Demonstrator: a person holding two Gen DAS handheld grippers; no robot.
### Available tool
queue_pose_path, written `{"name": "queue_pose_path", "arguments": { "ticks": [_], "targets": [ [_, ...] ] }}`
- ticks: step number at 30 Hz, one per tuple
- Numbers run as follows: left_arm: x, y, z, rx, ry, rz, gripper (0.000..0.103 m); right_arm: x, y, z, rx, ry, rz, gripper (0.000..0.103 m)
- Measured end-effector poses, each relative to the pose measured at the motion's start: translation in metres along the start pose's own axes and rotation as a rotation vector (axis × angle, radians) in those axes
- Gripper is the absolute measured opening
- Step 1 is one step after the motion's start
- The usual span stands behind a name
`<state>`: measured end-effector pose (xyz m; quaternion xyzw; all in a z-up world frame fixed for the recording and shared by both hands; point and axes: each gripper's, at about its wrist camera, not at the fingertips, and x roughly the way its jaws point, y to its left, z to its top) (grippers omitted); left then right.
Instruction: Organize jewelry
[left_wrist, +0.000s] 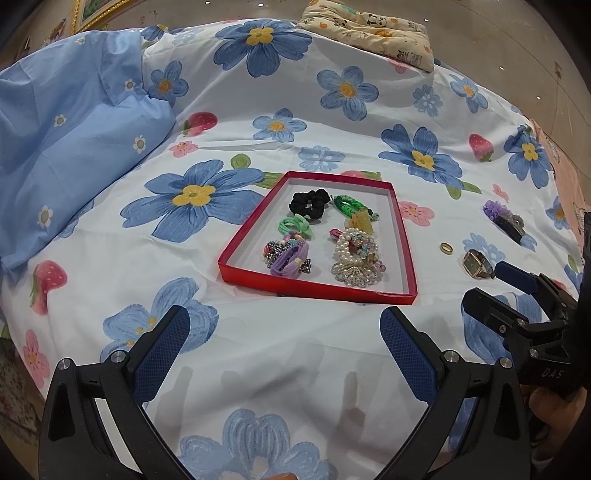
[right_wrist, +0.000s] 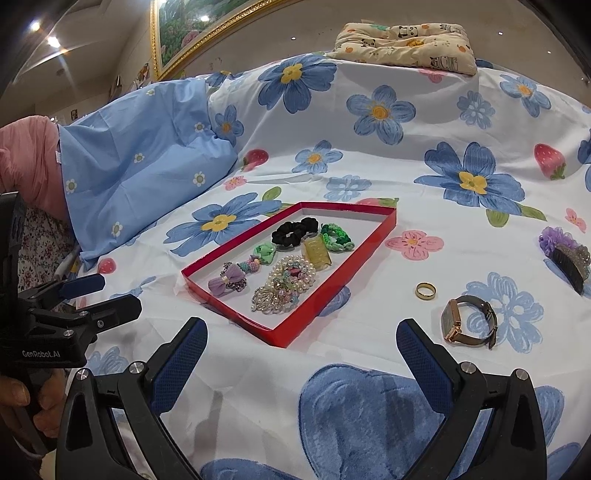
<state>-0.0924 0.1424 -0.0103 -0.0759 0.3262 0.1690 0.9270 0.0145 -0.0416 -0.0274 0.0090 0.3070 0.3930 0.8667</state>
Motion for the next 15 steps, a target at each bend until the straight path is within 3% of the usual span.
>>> {"name": "queue_pose_path", "arguments": {
  "ticks": [15],
  "targets": [
    [0.0006,0.0002,0.0003,-0.007,0.005,0.004,0.103,-0.0013,0.0038,0.0003,-0.005,-0.003,0.007,0.103]
  ]
}}
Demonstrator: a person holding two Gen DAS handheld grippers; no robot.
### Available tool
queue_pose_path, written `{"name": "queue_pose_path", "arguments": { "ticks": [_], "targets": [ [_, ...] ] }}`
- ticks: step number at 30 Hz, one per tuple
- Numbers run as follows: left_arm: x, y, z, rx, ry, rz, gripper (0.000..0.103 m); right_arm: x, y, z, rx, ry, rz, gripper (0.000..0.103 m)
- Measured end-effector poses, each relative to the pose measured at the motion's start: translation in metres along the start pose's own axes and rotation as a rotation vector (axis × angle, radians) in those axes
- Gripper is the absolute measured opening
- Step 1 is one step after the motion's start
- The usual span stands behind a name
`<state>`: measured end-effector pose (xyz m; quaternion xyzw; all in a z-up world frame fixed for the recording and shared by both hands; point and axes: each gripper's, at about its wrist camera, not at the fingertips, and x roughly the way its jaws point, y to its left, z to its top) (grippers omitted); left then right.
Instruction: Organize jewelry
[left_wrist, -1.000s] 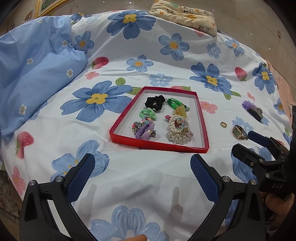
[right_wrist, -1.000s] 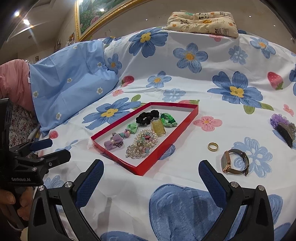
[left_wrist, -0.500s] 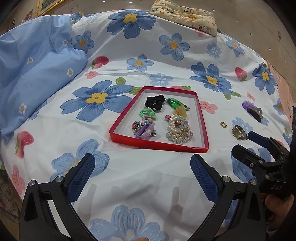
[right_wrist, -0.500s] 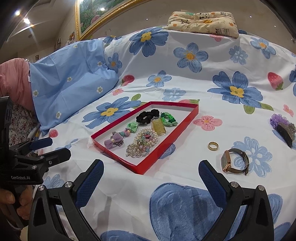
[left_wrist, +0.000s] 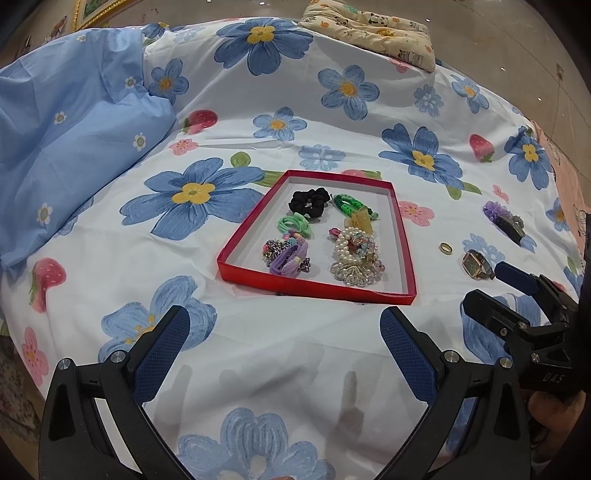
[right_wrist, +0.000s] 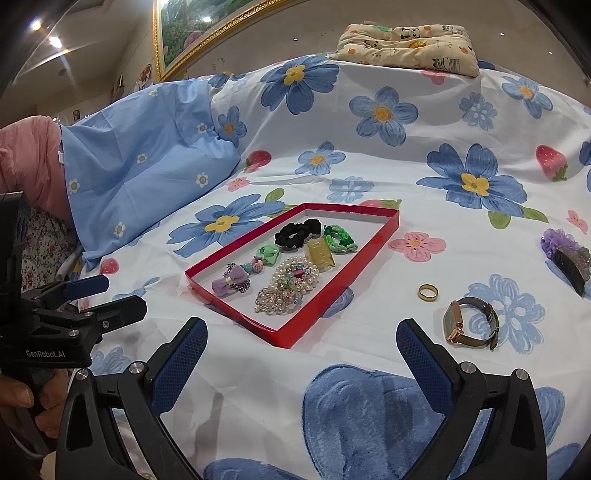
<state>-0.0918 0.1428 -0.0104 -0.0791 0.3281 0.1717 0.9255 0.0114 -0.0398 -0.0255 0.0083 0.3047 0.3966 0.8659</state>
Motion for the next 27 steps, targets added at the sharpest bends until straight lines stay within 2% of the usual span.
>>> {"name": "queue_pose_path", "arguments": {
  "ticks": [27],
  "targets": [
    [0.0042,-0.0023,-0.0042,-0.004,0.015,0.006,0.103,-0.0037,0.0045,0.0016,-0.002,-0.013,0.006,0.103]
  ]
}}
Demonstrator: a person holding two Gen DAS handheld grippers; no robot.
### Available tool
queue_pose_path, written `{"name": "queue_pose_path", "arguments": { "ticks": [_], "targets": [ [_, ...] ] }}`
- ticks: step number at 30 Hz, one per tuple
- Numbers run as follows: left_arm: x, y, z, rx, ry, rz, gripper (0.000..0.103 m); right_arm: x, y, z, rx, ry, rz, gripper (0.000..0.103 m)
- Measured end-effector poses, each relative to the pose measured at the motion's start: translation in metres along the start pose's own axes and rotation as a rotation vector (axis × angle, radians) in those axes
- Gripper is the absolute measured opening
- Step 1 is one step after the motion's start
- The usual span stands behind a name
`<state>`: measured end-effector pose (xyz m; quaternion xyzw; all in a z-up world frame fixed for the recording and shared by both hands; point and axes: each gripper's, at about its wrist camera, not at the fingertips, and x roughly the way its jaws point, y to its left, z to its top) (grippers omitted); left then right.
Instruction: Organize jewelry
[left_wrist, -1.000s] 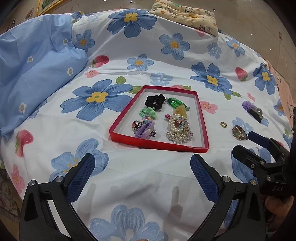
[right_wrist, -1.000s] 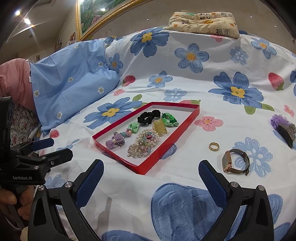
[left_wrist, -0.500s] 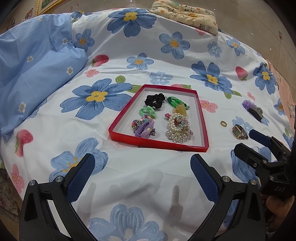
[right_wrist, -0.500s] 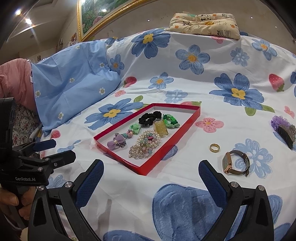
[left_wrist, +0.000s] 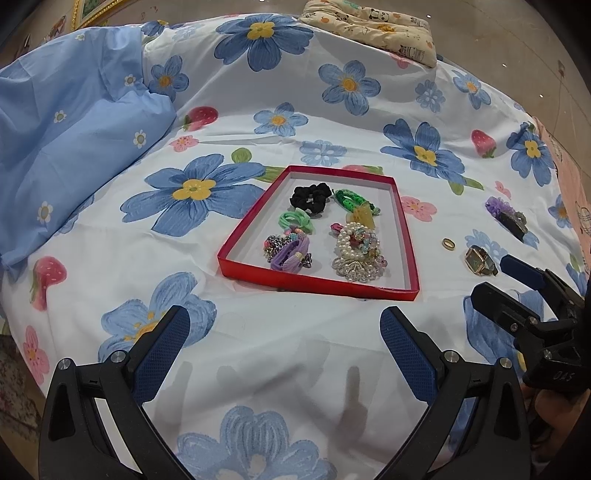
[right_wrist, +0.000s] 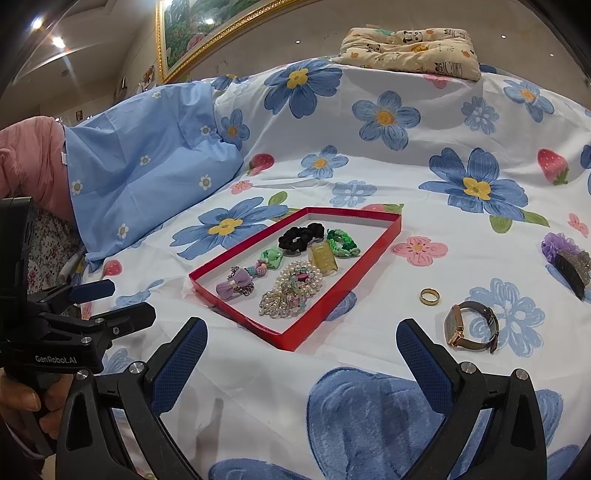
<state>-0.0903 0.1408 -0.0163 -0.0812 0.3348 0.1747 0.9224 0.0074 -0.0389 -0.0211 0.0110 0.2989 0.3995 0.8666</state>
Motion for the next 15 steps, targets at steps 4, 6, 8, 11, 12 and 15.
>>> {"name": "queue_pose_path", "arguments": {
  "ticks": [4,6,8,11,12,15],
  "targets": [
    [0.0003,-0.0003,-0.0004,0.001,0.000,0.001,0.103,-0.0004,-0.0003,0.0002,-0.001,-0.002,0.000,0.103],
    [0.0003,-0.0004,-0.0006,0.002,-0.001,0.004,0.103,-0.0002,-0.0002,0.0006,0.001,-0.003,0.001,0.103],
    [0.0015,-0.0005,-0.0004,0.006,0.001,0.006,0.103,-0.0005,-0.0017,0.0004,0.000,-0.004,0.002,0.103],
    [0.0023,-0.0004,-0.0008,0.007,-0.001,0.006,0.103,-0.0008,-0.0019,0.0009,-0.001,-0.003,0.002,0.103],
    [0.0022,-0.0005,-0.0006,0.007,0.000,0.005,0.103,-0.0008,-0.0018,0.0006,-0.001,-0.003,0.002,0.103],
    [0.0026,-0.0007,-0.0007,0.008,0.000,0.007,0.103,-0.0010,-0.0017,0.0012,-0.001,-0.003,0.002,0.103]
  ]
}}
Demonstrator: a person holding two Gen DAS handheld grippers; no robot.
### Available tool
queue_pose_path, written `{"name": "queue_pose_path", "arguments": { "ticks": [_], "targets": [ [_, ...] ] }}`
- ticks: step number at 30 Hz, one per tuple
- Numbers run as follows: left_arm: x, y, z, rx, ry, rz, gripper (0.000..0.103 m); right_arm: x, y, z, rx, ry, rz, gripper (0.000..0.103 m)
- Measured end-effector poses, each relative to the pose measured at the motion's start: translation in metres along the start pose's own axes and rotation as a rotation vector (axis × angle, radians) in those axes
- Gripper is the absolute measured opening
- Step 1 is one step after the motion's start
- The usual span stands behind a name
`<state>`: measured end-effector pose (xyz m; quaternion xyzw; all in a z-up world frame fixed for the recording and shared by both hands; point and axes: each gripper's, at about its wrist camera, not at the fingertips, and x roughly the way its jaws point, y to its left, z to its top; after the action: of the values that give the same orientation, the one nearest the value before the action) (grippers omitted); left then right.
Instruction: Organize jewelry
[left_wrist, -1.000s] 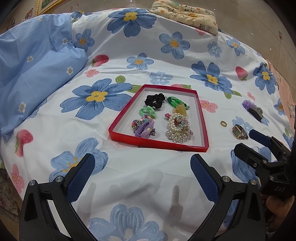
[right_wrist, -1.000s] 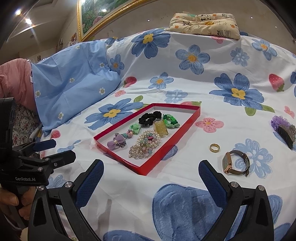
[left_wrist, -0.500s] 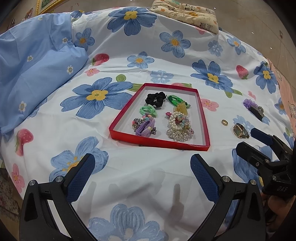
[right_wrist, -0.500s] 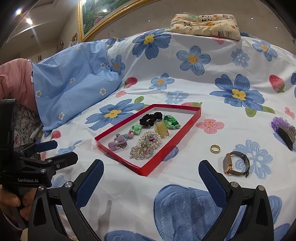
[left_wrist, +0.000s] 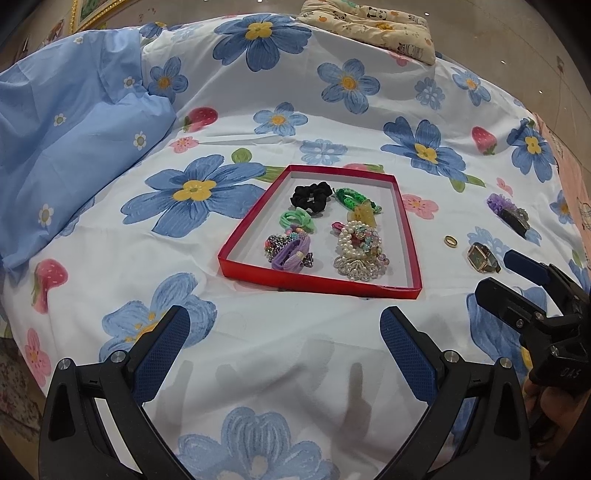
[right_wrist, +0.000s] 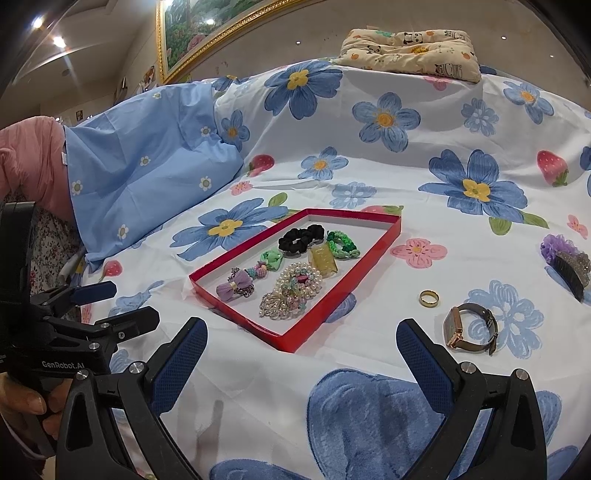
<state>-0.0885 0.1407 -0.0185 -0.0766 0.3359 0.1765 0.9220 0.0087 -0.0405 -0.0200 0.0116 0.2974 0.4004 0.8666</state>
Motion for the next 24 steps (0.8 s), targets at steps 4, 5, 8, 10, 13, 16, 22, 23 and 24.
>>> {"name": "queue_pose_path", "arguments": {
  "ticks": [4,5,8,10,13,16,22,23,24],
  "targets": [
    [0.0000,0.0000,0.0000,-0.002,0.000,-0.001,0.103,0.0001,0.0001,0.0004,0.001,0.001,0.001,0.103],
    [0.0004,0.0000,-0.0002,-0.003,0.000,-0.002,0.103,0.0000,0.0002,0.0001,0.001,0.000,0.001,0.103],
    [0.0005,-0.0003,-0.0003,-0.001,0.001,-0.003,0.103,0.0003,0.0002,0.0004,0.000,0.001,0.000,0.103],
    [0.0005,-0.0008,-0.0002,0.003,-0.001,-0.003,0.103,0.0003,0.0000,0.0006,0.001,0.000,0.002,0.103],
    [0.0007,-0.0016,0.0001,0.005,-0.002,-0.005,0.103,0.0004,0.0002,0.0005,-0.001,0.000,0.000,0.103],
    [0.0007,-0.0021,0.0003,0.004,-0.001,-0.007,0.103,0.0005,0.0000,0.0005,0.000,0.001,0.000,0.103],
    [0.0004,-0.0029,0.0002,0.005,-0.001,-0.003,0.103,0.0008,0.0000,0.0007,0.000,0.001,0.000,0.103],
    [0.0005,-0.0027,0.0002,0.004,0.000,-0.004,0.103,0.0013,0.0002,0.0009,-0.002,0.002,0.000,0.103],
    [0.0001,-0.0028,0.0003,0.003,-0.001,-0.005,0.103,0.0014,0.0001,0.0006,-0.002,0.002,0.000,0.103]
  ]
}}
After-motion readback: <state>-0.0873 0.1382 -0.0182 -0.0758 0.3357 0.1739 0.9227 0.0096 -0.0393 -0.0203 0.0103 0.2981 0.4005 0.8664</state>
